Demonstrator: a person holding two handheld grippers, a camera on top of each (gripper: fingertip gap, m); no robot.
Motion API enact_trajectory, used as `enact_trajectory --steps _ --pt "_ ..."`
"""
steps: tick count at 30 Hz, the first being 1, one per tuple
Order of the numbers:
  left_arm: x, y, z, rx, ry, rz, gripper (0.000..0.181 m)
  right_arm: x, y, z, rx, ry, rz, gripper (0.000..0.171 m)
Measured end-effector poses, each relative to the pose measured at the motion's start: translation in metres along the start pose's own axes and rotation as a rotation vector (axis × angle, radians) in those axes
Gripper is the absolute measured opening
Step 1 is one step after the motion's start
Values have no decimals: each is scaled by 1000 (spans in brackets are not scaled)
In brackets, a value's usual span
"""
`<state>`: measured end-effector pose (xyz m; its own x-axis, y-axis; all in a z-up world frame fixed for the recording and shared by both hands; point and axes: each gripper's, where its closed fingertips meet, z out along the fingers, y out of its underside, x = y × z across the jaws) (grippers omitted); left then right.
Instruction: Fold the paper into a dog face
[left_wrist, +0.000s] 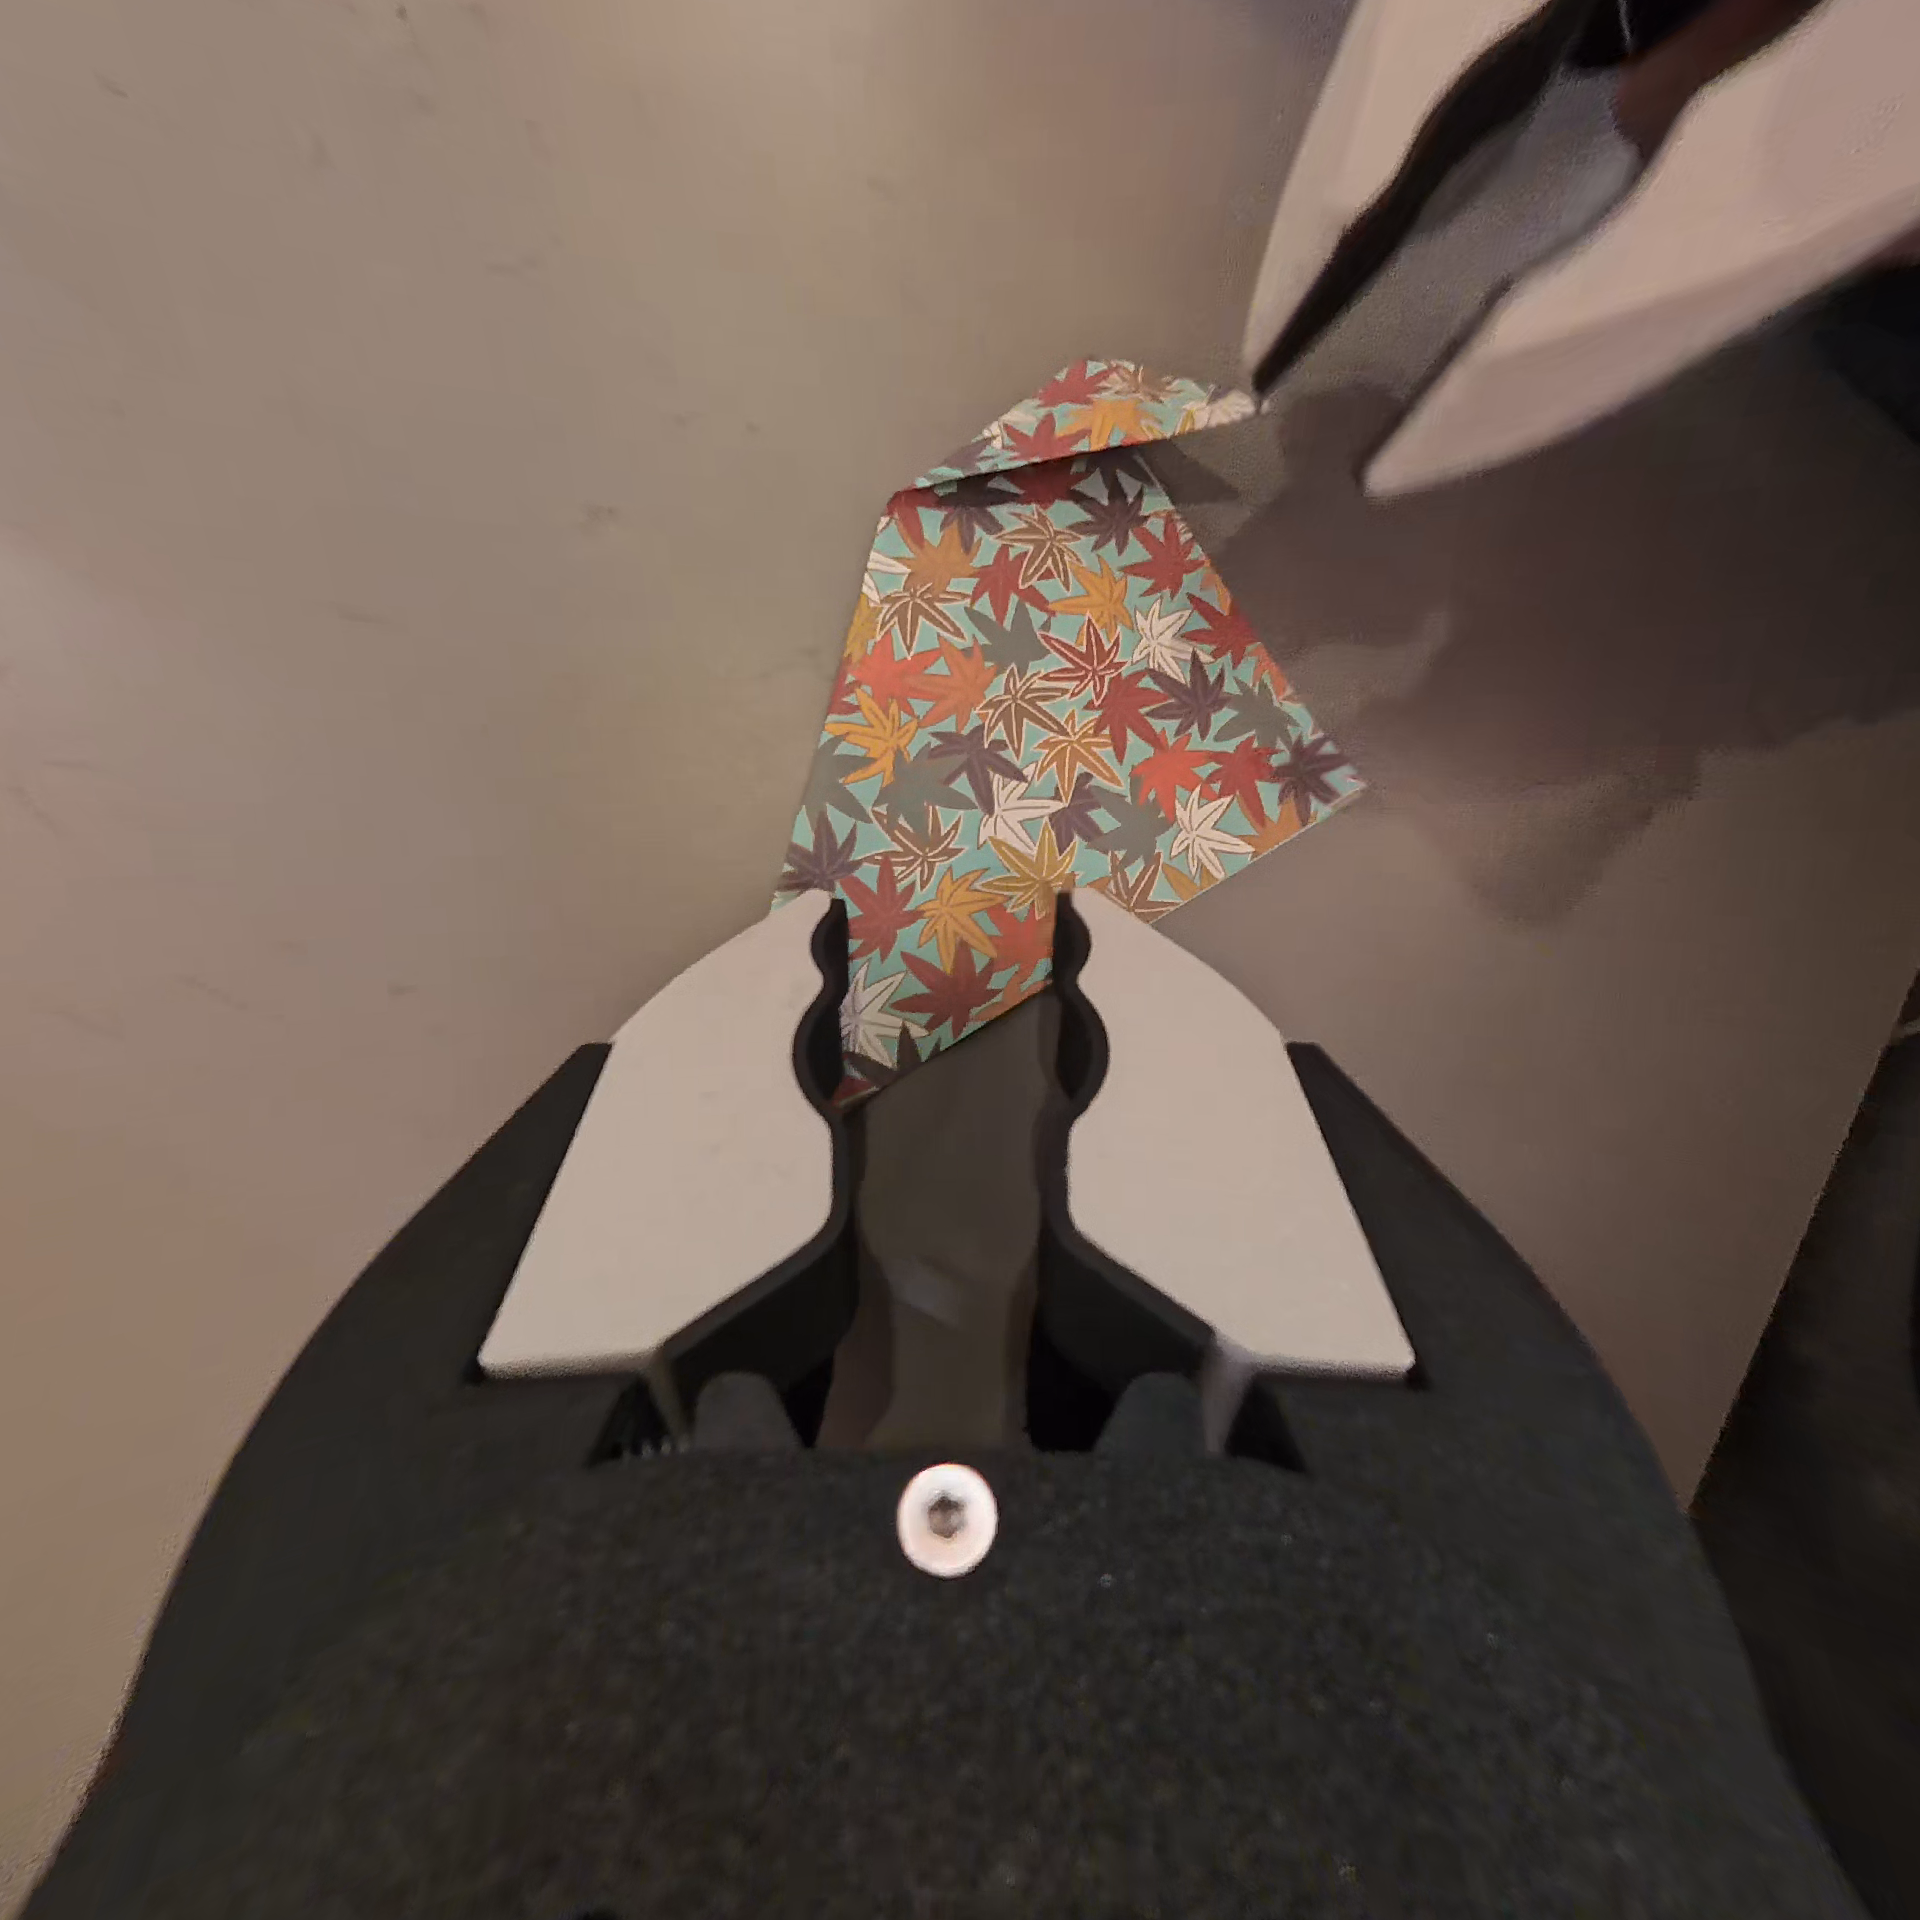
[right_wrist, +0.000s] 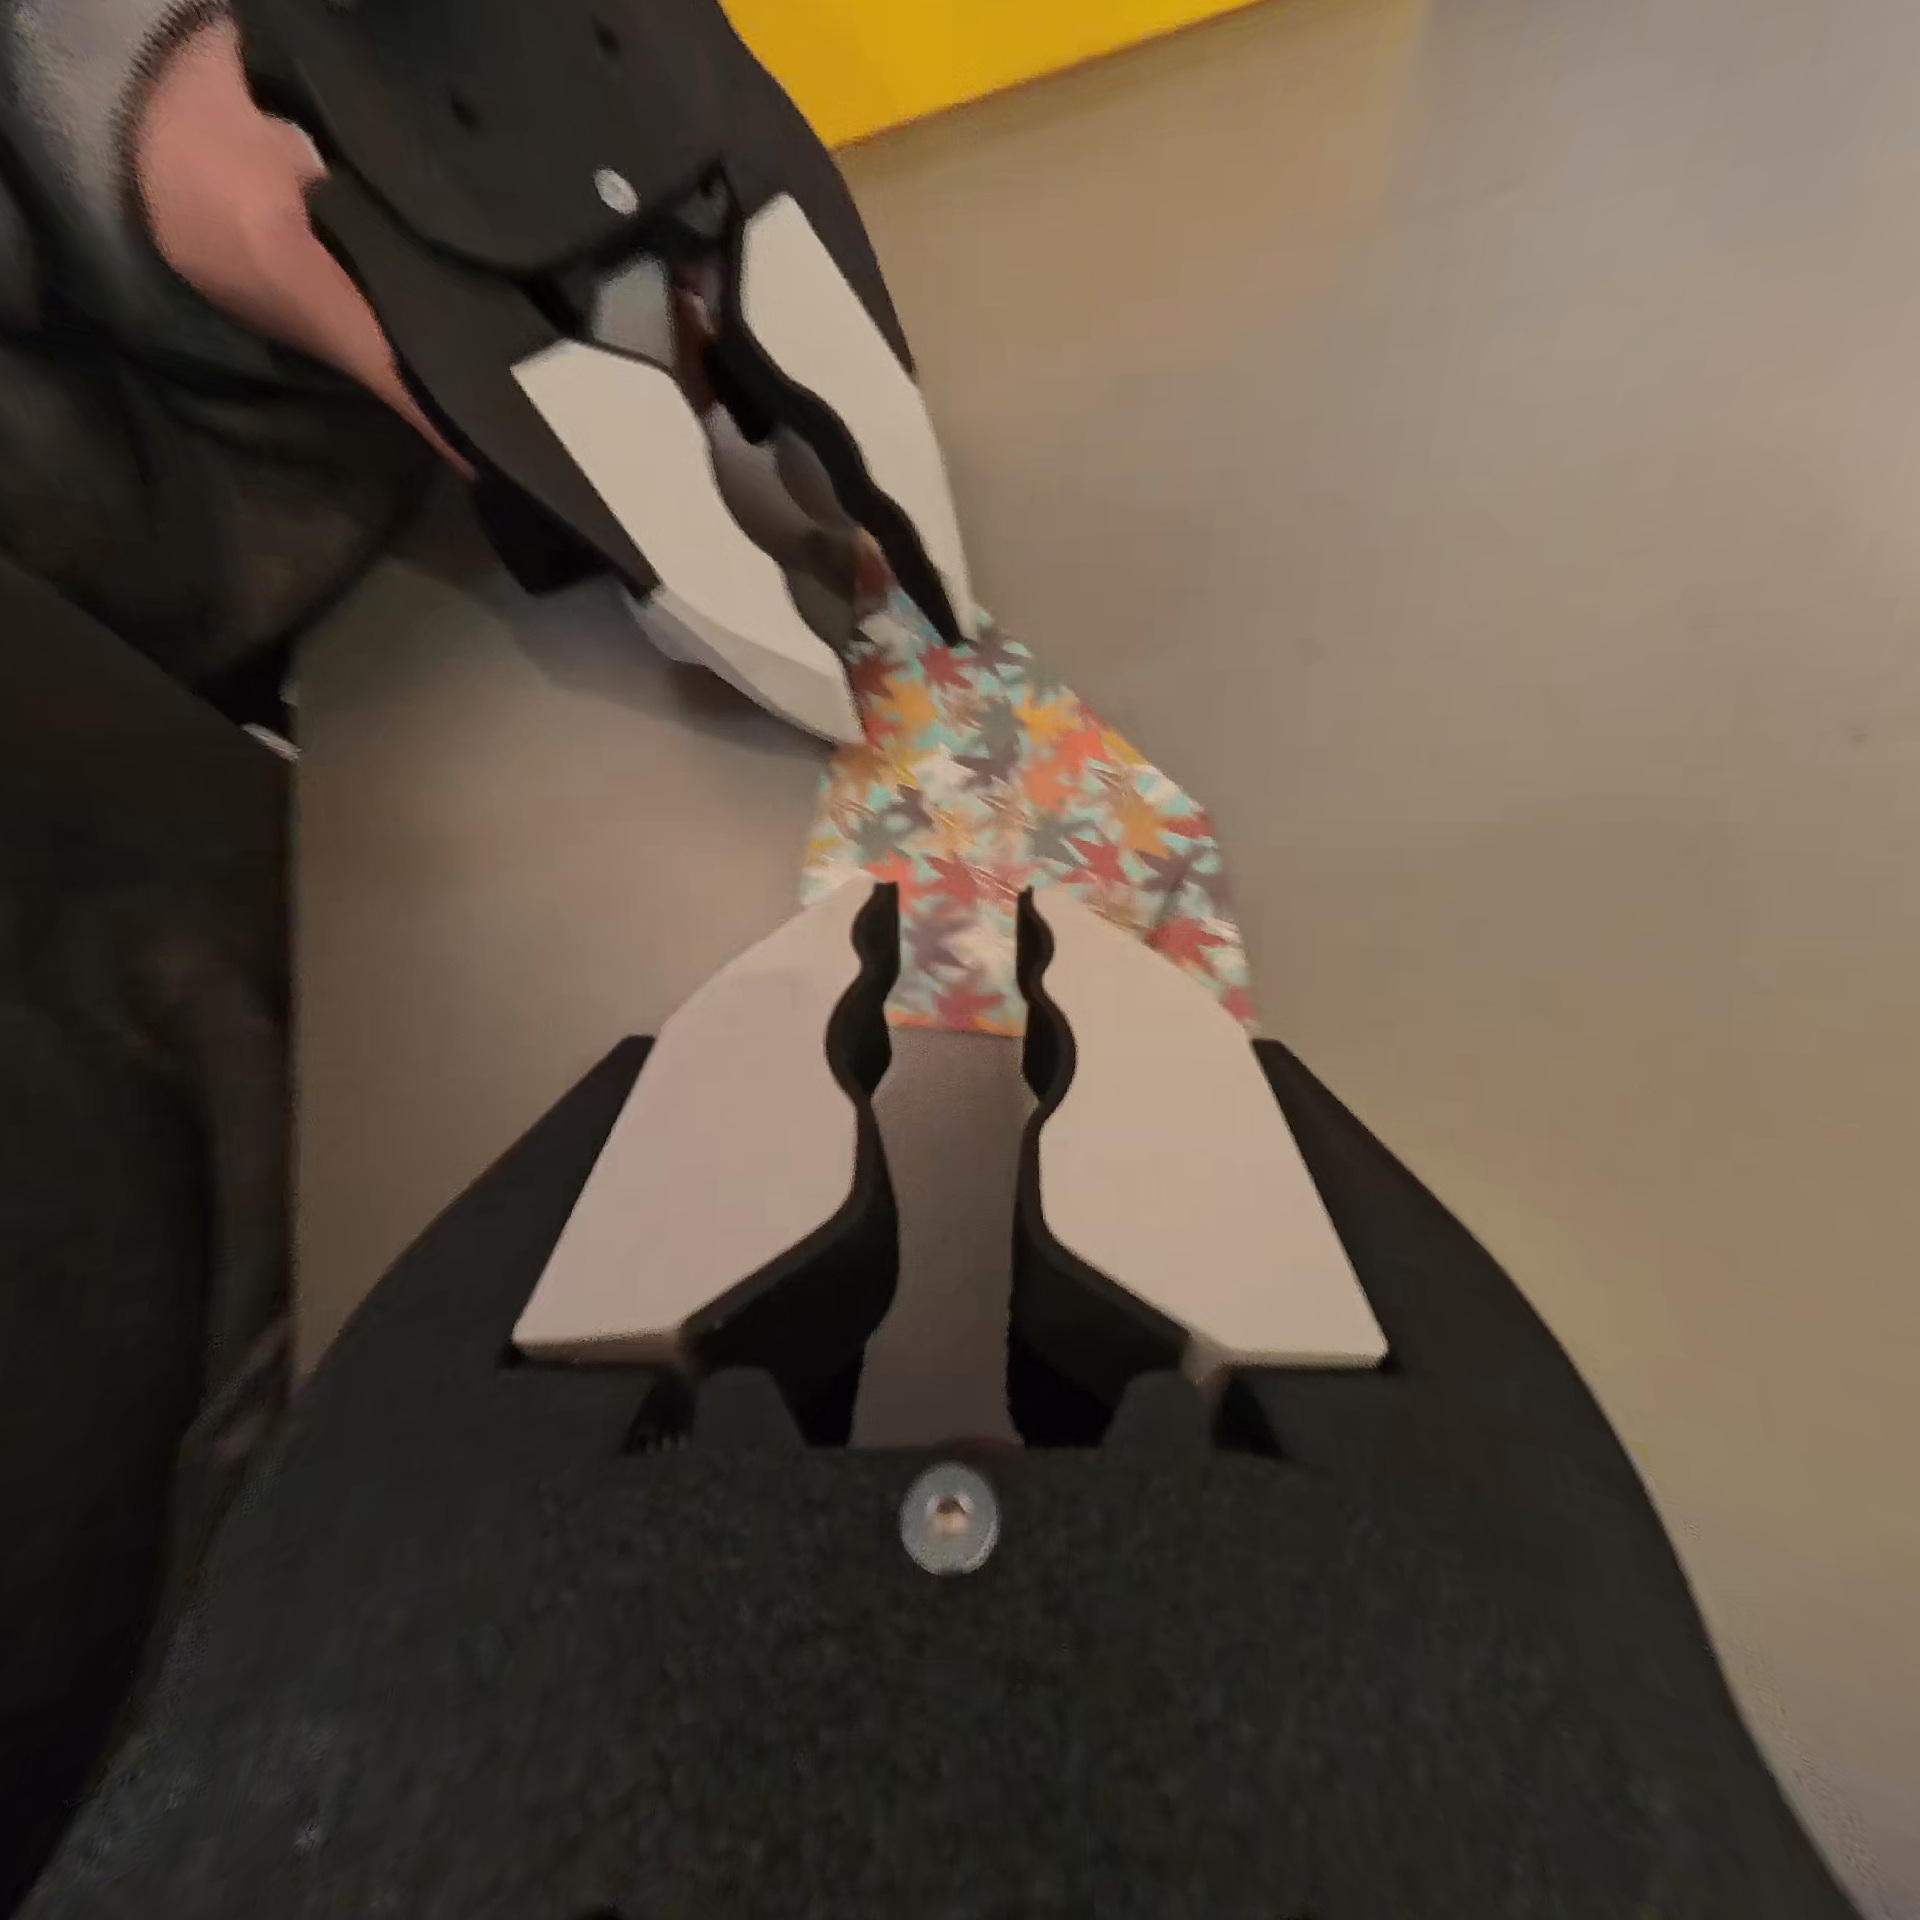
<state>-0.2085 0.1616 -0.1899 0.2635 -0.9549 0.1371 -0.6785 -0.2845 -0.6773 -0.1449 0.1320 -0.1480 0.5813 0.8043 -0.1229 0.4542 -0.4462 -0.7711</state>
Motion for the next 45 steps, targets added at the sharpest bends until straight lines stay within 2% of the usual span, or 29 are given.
enact_trajectory --steps 3,10,15,19,20,23,25,26,30,38,45 --pt "5 -1 1 19 -7 -35 37 -18 9 18 -25 -8 -8 22" --pt "7 -2 -10 58 -47 -70 37 -11 33 30 -119 58 -49 22" --pt "-18 8 -32 92 -128 -219 35 -7 36 30 -130 66 -73 19" --pt "-22 22 -30 61 -82 -329 34 -7 35 30 -142 50 -86 17" --pt "-22 22 -31 67 -72 -340 29 -7 35 30 -153 46 -85 20" --pt "-20 23 -30 59 -48 -350 21 -14 3 29 -69 21 -94 20" --pt "-18 26 -29 43 -49 -330 3 -22 -28 35 7 -14 -116 19" --pt "-18 26 -29 42 -53 -325 0 -23 -35 44 -2 -20 -143 20" --pt "-16 26 -27 38 -53 -322 0 -21 -28 79 -132 -64 -177 21" --pt "-15 30 -33 33 -48 -334 0 -21 -15 94 -144 -51 -191 23" --pt "-1 37 -40 43 10 -444 24 -23 -15 94 -132 -34 -205 28"
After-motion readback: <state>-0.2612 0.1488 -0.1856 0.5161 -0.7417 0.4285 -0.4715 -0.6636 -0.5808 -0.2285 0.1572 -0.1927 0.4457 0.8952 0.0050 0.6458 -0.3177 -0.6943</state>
